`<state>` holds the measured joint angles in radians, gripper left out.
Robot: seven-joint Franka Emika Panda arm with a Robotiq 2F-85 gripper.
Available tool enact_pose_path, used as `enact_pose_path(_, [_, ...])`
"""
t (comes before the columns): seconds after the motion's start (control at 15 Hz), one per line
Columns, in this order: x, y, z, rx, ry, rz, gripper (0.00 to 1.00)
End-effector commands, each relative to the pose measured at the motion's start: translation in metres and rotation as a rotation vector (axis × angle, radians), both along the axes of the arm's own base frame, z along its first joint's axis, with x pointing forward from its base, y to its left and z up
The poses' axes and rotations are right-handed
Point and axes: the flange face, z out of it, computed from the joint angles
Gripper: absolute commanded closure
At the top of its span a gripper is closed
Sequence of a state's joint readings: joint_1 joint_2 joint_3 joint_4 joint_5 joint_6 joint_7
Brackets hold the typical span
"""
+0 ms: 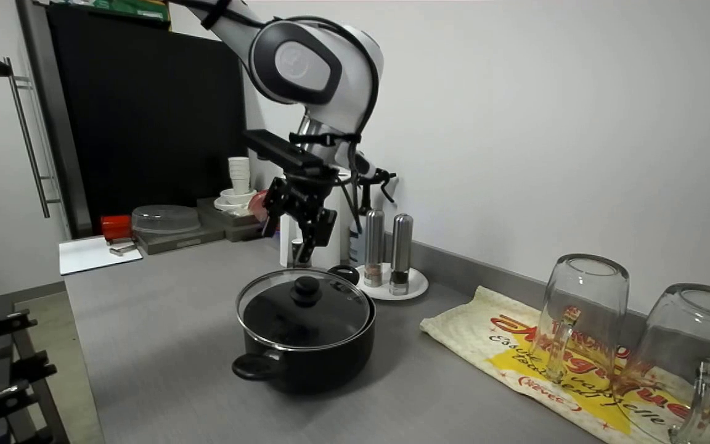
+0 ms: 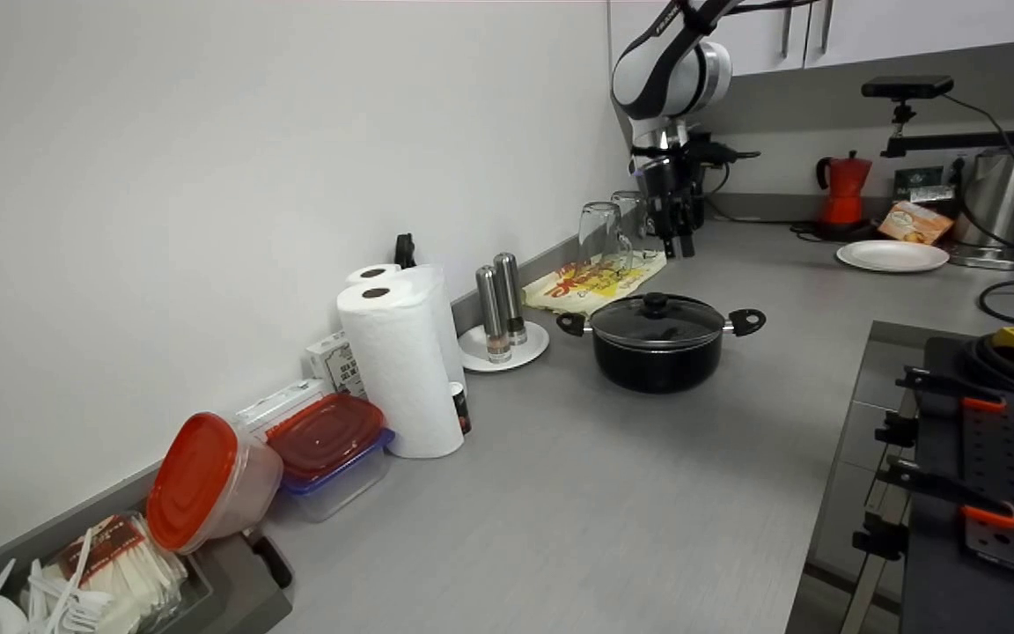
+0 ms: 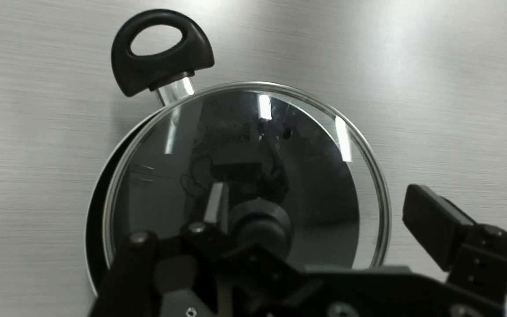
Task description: Remove the glass lid from the pot and put it on the table
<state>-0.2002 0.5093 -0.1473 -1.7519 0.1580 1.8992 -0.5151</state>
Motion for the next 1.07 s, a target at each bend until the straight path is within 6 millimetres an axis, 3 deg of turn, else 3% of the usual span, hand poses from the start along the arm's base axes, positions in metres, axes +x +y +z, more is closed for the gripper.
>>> enact_pose_path(0.0, [0.003, -0.002, -0.010, 0.003, 0.012, -0.001, 0.00])
enact_pose_path(0.33, [0.011, -0.004, -0.005, 0.006, 0.013, 0.002, 0.00])
enact_pose_path(1.0, [0.040, -0.007, -0.015, -0.142, -0.084, -0.049, 0.00])
